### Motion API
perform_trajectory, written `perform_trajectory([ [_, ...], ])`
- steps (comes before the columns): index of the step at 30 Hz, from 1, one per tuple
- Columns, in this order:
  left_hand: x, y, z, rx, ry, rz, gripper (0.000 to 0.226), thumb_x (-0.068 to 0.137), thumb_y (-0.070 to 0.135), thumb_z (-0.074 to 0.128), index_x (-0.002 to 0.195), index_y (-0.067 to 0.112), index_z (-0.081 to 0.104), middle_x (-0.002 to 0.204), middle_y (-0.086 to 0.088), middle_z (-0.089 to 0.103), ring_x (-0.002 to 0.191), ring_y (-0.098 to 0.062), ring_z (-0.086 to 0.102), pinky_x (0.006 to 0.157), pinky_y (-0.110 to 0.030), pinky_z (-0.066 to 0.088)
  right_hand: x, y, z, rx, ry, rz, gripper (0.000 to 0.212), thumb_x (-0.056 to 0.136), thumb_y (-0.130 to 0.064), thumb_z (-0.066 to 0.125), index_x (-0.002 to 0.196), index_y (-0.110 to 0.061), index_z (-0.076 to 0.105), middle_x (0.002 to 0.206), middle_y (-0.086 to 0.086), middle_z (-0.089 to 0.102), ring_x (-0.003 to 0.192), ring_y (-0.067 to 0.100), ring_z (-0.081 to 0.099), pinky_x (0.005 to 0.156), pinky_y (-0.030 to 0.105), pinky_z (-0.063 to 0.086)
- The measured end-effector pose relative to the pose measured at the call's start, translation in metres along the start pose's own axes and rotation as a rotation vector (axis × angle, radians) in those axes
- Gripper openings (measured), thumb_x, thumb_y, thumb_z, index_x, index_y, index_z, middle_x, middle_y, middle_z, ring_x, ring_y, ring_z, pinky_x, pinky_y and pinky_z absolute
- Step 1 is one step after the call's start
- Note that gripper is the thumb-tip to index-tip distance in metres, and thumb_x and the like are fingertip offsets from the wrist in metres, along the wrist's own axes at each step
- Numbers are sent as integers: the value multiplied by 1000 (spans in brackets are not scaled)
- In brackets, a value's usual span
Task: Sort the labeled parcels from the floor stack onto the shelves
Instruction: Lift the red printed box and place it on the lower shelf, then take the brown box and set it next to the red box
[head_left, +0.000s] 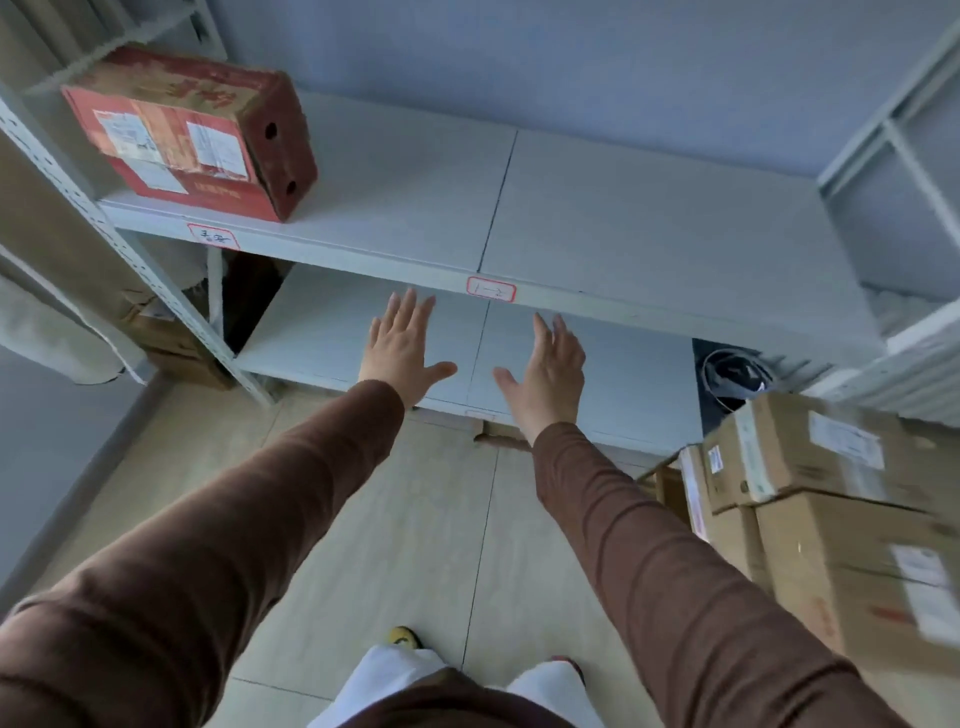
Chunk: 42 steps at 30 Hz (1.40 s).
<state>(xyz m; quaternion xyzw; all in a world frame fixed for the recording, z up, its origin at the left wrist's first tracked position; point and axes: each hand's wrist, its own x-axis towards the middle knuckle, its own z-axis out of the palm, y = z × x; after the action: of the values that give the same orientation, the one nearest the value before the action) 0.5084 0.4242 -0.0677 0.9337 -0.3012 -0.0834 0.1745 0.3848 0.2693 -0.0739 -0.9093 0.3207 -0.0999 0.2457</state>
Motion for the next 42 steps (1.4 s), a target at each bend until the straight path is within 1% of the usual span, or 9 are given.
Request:
perform_trajectory([
  [6,-20,107,52,120,-73,106,98,95,52,62,164,23,-1,171,-5,-15,156,-26,-17,125,-46,-6,-40,104,-58,-135,-42,61,81,98,-48,60,162,-22,17,172,5,2,157,32,4,126,51,16],
  [12,-65,234,112,214,-104,153,97,96,54,60,163,25,-4,170,-6,-20,155,-27,-21,125,-48,-8,-82,223,-120,-193,-87,57,78,99,-48,58,162,-25,18,172,4,-2,158,32,-1,126,55,13],
  [16,-96,308,152,223,-132,159,97,96,56,59,163,26,-4,169,-6,-21,155,-28,-22,125,-48,-9,-106,295,-161,-205,-107,54,76,99,-46,60,161,-25,23,172,3,-2,158,32,-1,126,54,12],
  [19,-111,351,174,200,-162,165,97,95,57,59,163,27,-4,169,-6,-22,154,-28,-23,125,-48,-9,-118,340,-184,-248,-98,66,76,98,-48,60,160,-24,25,172,4,2,156,35,5,125,55,15],
  [25,-117,402,200,213,-200,206,96,96,56,58,164,26,-3,169,-8,-21,155,-30,-23,123,-46,-11,-125,395,-211,-255,-98,141,74,100,-49,56,162,-27,21,172,1,-1,157,35,4,126,55,11],
  [31,-111,439,227,141,-258,238,96,96,54,60,163,25,-2,170,-7,-19,155,-29,-20,125,-47,-6,-134,440,-229,-250,-112,236,73,101,-48,53,162,-25,20,172,-1,-3,157,34,1,124,60,17],
  [34,-123,453,248,124,-280,218,95,96,53,60,163,25,-2,170,-7,-17,156,-29,-19,126,-47,-4,-143,464,-234,-253,-157,273,74,102,-50,51,163,-27,16,172,-1,-5,157,37,2,124,60,14],
  [38,-134,477,269,125,-311,173,94,98,54,57,163,23,-4,170,-7,-17,156,-28,-18,128,-46,-3,-145,499,-247,-245,-175,298,72,103,-50,48,164,-29,14,172,-3,-4,156,39,7,125,57,11],
  [42,-147,502,297,112,-308,100,94,97,55,57,164,22,-1,171,-7,-12,157,-27,-15,128,-46,-1,-148,548,-257,-231,-222,283,71,104,-51,46,163,-28,15,173,-2,-2,157,37,6,125,56,15],
])
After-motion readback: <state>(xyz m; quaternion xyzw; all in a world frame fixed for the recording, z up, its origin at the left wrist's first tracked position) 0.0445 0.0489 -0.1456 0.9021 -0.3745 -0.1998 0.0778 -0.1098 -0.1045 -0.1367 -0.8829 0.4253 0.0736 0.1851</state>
